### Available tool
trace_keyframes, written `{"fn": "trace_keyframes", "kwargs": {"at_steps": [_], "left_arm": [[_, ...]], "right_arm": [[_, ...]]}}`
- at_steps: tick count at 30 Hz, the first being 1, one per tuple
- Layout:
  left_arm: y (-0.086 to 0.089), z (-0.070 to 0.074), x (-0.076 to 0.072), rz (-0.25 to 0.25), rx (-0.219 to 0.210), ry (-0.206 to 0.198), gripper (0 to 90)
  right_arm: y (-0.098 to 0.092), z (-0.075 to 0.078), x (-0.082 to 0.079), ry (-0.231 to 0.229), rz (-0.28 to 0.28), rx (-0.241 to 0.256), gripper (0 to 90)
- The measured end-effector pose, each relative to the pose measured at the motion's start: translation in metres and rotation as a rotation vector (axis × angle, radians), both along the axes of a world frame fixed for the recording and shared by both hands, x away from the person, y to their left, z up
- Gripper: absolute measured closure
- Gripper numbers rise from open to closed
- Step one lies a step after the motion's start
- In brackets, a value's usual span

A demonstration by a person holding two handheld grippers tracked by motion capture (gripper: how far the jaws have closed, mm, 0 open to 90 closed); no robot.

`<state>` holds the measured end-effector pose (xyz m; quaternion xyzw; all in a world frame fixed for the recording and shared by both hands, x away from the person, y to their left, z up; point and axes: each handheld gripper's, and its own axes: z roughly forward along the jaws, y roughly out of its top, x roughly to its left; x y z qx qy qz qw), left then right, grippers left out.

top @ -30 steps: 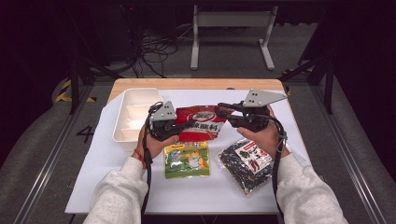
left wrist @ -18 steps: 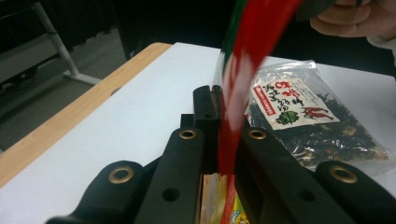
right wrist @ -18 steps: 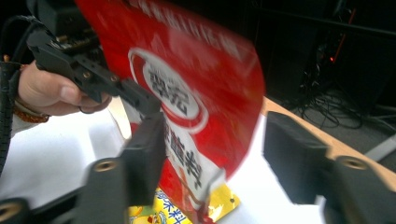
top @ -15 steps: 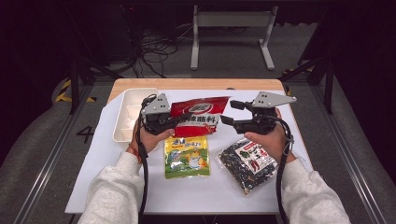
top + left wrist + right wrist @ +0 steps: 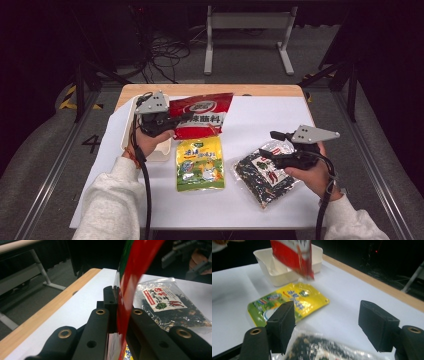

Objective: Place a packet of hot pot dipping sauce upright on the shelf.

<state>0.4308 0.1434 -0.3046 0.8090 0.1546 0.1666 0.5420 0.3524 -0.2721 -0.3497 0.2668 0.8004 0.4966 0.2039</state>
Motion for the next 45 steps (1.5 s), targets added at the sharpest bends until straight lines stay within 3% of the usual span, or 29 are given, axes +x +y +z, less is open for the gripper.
{"fn": "trace_keyframes", "kwargs": {"at_steps": [4,9,10,13,14,17,23,27,35,40,45], "left_arm": [[0.015,0.012,0.006,0.021,0.034,-0.025,90.0],[0.036,0.019,0.019,0.058,0.032,-0.031,90.0],[0.048,0.020,0.026,0.071,0.008,-0.026,90.0],[0.060,0.023,0.032,0.094,0.006,-0.031,90.0],[0.071,0.023,0.039,0.108,0.003,-0.030,90.0],[0.080,0.023,0.046,0.127,0.009,-0.034,90.0],[0.108,0.007,0.075,0.170,0.032,-0.021,90.0],[0.115,-0.001,0.089,0.192,0.052,-0.010,90.0],[0.121,-0.020,0.109,0.184,0.050,0.022,90.0],[0.123,-0.034,0.120,0.178,0.085,0.039,90.0],[0.128,-0.043,0.127,0.185,0.036,0.040,90.0]], "right_arm": [[-0.014,-0.013,-0.009,0.036,-0.024,-0.020,29.8],[-0.025,-0.022,-0.015,0.072,-0.053,-0.021,29.6],[-0.025,-0.023,-0.016,0.072,-0.061,-0.025,29.4],[-0.026,-0.025,-0.019,0.080,-0.065,-0.019,29.4],[-0.026,-0.027,-0.021,0.090,-0.065,-0.024,29.4],[-0.022,-0.032,-0.024,0.101,-0.060,-0.047,29.2],[-0.015,-0.039,-0.027,0.123,-0.045,-0.070,28.5],[-0.012,-0.044,-0.028,0.139,-0.040,-0.086,28.4],[-0.007,-0.047,-0.029,0.152,-0.041,-0.098,28.1],[-0.004,-0.047,-0.031,0.161,-0.049,-0.097,27.9],[-0.002,-0.050,-0.033,0.169,-0.059,-0.103,27.8]]}}
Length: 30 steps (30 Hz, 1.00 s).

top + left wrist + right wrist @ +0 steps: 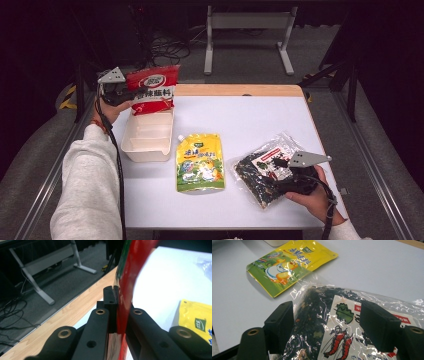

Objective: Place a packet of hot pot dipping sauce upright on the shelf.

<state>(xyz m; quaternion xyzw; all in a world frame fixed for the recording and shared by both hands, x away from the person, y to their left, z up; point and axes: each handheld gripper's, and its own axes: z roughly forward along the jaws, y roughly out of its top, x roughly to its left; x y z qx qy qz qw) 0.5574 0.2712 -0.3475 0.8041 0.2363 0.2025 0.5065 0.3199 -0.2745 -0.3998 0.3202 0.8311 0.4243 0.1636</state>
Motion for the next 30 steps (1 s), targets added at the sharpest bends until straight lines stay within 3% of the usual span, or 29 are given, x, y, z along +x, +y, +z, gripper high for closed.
{"fn": "trace_keyframes", "kwargs": {"at_steps": [4,10,13,16,18,19,21,25,30], "left_arm": [[0.000,-0.003,0.002,0.002,-0.009,-0.012,90.0],[-0.003,-0.003,0.009,0.013,0.020,-0.031,90.0],[-0.002,-0.006,0.012,0.041,0.017,-0.044,90.0],[-0.001,-0.012,0.012,0.040,0.015,-0.019,87.9],[-0.007,-0.023,0.011,0.051,0.106,0.014,82.7],[-0.007,-0.023,0.011,0.051,0.106,0.014,78.4],[-0.009,-0.030,0.009,0.047,0.091,0.034,79.4],[-0.003,-0.037,0.003,0.106,0.092,0.063,71.7],[0.007,-0.040,-0.010,0.143,0.134,0.061,76.5]], "right_arm": [[0.001,-0.003,-0.001,0.014,-0.002,0.004,27.7],[0.003,-0.005,-0.002,0.028,0.000,0.005,27.7],[0.004,-0.007,-0.001,0.034,0.008,0.009,27.7],[0.006,-0.008,-0.001,0.038,0.016,0.001,27.7],[0.008,-0.009,0.000,0.039,0.027,-0.005,27.7],[0.008,-0.009,0.000,0.041,0.033,0.000,27.7],[0.008,-0.009,0.000,0.040,0.037,0.002,27.7],[0.008,-0.009,0.002,0.040,0.045,0.004,27.6],[0.007,-0.009,0.002,0.044,0.067,0.007,27.5]]}}
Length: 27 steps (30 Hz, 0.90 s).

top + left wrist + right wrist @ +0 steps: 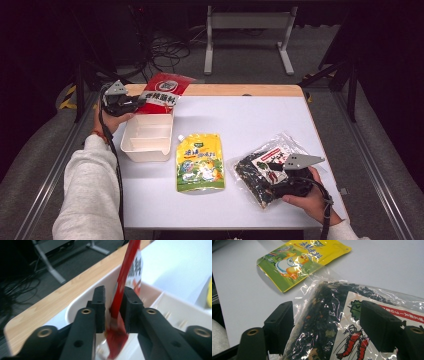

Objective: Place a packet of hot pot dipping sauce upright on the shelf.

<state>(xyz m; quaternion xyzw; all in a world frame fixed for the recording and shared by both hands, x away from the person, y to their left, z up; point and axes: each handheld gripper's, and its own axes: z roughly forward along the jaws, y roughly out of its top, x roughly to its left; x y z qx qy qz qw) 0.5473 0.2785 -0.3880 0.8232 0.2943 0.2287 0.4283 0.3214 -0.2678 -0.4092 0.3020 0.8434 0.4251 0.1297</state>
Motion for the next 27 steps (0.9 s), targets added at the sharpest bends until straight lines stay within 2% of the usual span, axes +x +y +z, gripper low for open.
{"fn": "trace_keyframes", "kwargs": {"at_steps": [1,3,5,7,10,13,14,15,18,20,21,22,24,25,26,27], "left_arm": [[0.000,-0.001,-0.002,-0.002,0.000,-0.005,81.6],[-0.002,-0.001,-0.004,0.009,0.016,-0.005,84.4],[-0.005,0.000,-0.004,0.018,0.037,-0.007,85.6],[-0.009,0.001,-0.004,0.035,0.087,-0.007,86.0],[-0.011,0.000,-0.003,0.044,0.107,0.002,86.0],[-0.017,-0.004,0.002,0.068,0.184,0.052,85.9],[-0.020,-0.005,0.003,0.076,0.232,0.063,85.8],[-0.021,-0.004,0.004,0.072,0.250,0.062,85.7],[-0.024,-0.002,0.004,0.090,0.260,0.064,81.9],[-0.024,-0.002,0.003,0.090,0.231,0.056,76.1],[-0.024,-0.002,0.003,0.090,0.231,0.056,73.6],[-0.022,0.000,0.002,0.089,0.171,0.043,69.4],[-0.019,0.004,0.002,0.100,0.096,0.029,60.7],[-0.019,0.004,0.002,0.100,0.096,0.029,56.7],[-0.019,0.006,0.001,0.116,0.060,0.009,56.7],[-0.018,0.009,0.001,0.108,0.016,-0.007,55.2]], "right_arm": [[-0.001,0.000,0.001,0.001,0.001,0.003,27.5],[-0.002,0.000,0.001,0.004,0.003,0.006,27.6],[-0.002,-0.001,0.002,0.010,0.007,0.013,27.6],[0.000,-0.001,0.002,0.010,0.014,0.009,27.6],[0.001,-0.001,0.001,0.014,0.023,0.009,27.6],[0.003,-0.003,0.002,0.024,0.031,0.004,27.5],[0.003,-0.003,0.002,0.026,0.032,0.003,27.5],[0.003,-0.003,0.002,0.028,0.032,0.005,27.6],[0.003,-0.003,0.002,0.024,0.034,0.008,27.3],[0.002,-0.002,0.002,0.023,0.034,0.017,27.2],[0.002,-0.001,0.002,0.025,0.032,0.022,27.5],[0.001,-0.001,0.002,0.023,0.027,0.019,27.8],[0.000,-0.001,0.003,0.025,0.024,0.021,27.7],[0.000,-0.001,0.003,0.025,0.024,0.021,27.7],[0.000,-0.001,0.003,0.027,0.023,0.024,27.6],[0.000,-0.002,0.003,0.029,0.024,0.022,27.6]]}}
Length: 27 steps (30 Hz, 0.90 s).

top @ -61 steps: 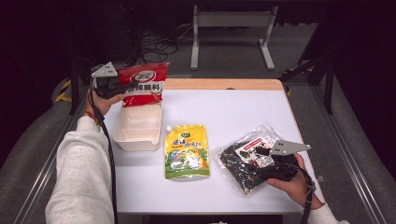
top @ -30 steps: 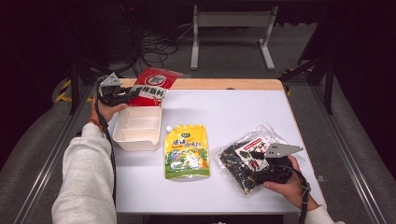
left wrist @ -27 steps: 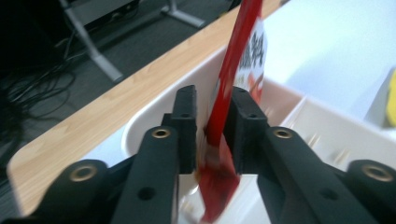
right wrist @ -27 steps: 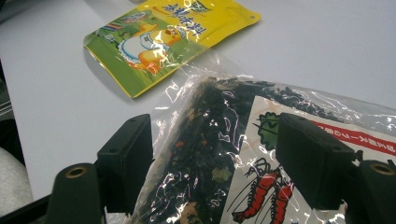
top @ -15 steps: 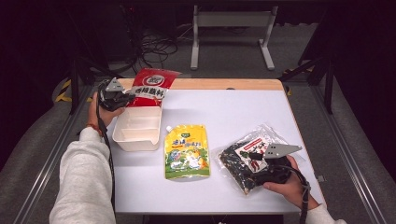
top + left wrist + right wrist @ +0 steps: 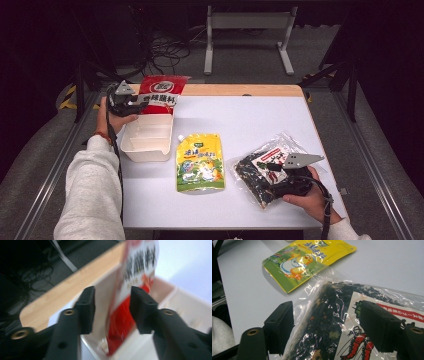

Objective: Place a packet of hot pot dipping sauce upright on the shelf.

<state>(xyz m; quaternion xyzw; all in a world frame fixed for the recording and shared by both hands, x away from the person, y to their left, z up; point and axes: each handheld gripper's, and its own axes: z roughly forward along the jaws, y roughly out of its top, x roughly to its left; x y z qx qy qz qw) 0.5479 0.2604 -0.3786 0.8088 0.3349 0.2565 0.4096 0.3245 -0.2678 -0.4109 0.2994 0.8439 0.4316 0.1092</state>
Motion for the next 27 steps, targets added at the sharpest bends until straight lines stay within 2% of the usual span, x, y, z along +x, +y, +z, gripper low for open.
{"fn": "trace_keyframes", "kwargs": {"at_steps": [4,5,6,7,9,11,13,15,20,25,27], "left_arm": [[0.000,0.008,0.001,-0.021,-0.118,-0.006,54.9],[-0.001,0.009,0.001,-0.029,-0.120,-0.007,61.5],[-0.003,0.010,0.001,-0.029,-0.094,-0.012,72.5],[-0.004,0.010,0.001,-0.023,-0.088,-0.008,80.2],[-0.004,0.009,0.002,-0.022,-0.081,0.002,89.9],[-0.004,0.008,0.002,-0.022,-0.089,0.017,90.0],[-0.005,0.007,0.003,-0.036,-0.043,0.034,90.0],[-0.006,0.006,0.004,-0.030,-0.026,0.046,90.0],[-0.006,0.003,0.004,-0.019,-0.040,0.063,90.0],[-0.011,-0.004,0.006,-0.006,-0.012,0.080,90.0],[-0.010,-0.006,0.007,0.009,-0.046,0.079,90.0]], "right_arm": [[0.001,-0.002,0.001,0.006,0.010,0.000,27.6],[0.001,-0.002,0.001,0.009,0.013,0.000,27.7],[0.001,-0.003,0.002,0.011,0.013,-0.001,27.7],[0.002,-0.004,0.001,0.014,0.015,-0.004,27.8],[0.003,-0.005,0.001,0.019,0.022,-0.007,27.7],[0.003,-0.006,0.001,0.022,0.027,-0.007,27.7],[0.004,-0.006,0.001,0.024,0.028,-0.007,27.8],[0.005,-0.006,0.001,0.027,0.033,-0.006,27.9],[0.007,-0.007,0.001,0.029,0.039,-0.012,27.9],[0.007,-0.008,0.001,0.032,0.040,-0.016,27.9],[0.007,-0.008,0.002,0.032,0.040,-0.016,27.9]]}}
